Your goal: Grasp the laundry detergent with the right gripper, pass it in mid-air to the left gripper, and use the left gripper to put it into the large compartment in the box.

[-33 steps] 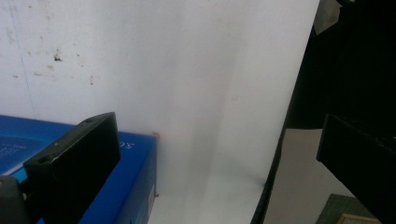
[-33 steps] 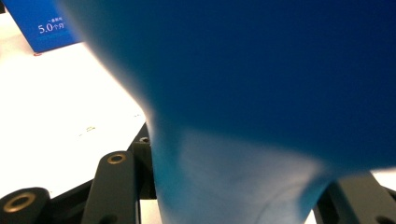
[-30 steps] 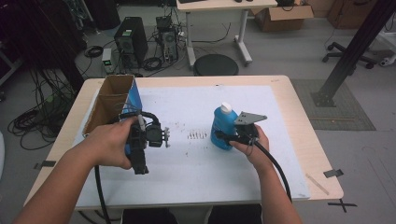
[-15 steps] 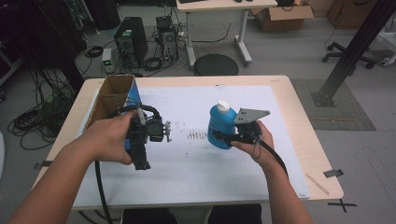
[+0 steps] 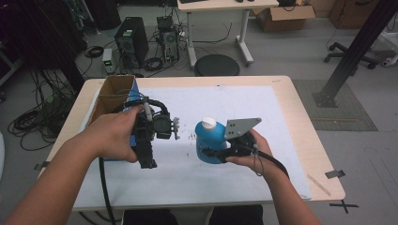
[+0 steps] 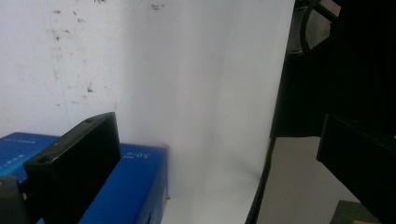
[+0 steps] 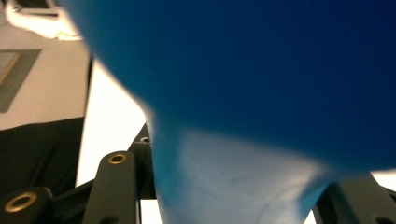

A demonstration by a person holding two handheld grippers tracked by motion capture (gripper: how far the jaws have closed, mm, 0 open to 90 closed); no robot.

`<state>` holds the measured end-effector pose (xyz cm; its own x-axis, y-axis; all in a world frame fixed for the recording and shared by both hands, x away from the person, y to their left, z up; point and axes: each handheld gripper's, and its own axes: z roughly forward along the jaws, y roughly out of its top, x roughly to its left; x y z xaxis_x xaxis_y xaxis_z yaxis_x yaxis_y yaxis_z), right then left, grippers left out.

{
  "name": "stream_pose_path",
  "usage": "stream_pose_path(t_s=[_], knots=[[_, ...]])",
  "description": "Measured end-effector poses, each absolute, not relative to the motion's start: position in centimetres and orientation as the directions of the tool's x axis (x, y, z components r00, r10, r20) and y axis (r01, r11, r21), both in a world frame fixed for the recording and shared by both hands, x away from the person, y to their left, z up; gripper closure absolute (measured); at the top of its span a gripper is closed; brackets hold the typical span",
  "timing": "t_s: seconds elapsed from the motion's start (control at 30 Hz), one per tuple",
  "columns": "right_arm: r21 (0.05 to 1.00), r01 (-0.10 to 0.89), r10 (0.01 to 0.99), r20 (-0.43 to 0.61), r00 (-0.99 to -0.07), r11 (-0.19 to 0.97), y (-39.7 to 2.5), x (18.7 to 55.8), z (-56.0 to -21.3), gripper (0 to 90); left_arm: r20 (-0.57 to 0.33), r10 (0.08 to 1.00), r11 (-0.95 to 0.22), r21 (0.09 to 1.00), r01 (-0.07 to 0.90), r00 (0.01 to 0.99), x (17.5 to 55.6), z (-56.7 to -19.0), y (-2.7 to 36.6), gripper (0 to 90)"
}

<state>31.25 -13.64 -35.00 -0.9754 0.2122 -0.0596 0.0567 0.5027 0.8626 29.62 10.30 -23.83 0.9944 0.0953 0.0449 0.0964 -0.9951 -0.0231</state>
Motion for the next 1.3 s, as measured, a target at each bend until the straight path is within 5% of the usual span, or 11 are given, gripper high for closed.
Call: stream_pose_path(t_s=[1.3], knots=[[0.870,-0.046,-0.020,-0.042,-0.999,0.491,-7.3,29.3,-37.0,45.6,-0.001,0.020,-1.000,-0.009,0.020,1.000,28.7,-23.3,7.6,0.2]])
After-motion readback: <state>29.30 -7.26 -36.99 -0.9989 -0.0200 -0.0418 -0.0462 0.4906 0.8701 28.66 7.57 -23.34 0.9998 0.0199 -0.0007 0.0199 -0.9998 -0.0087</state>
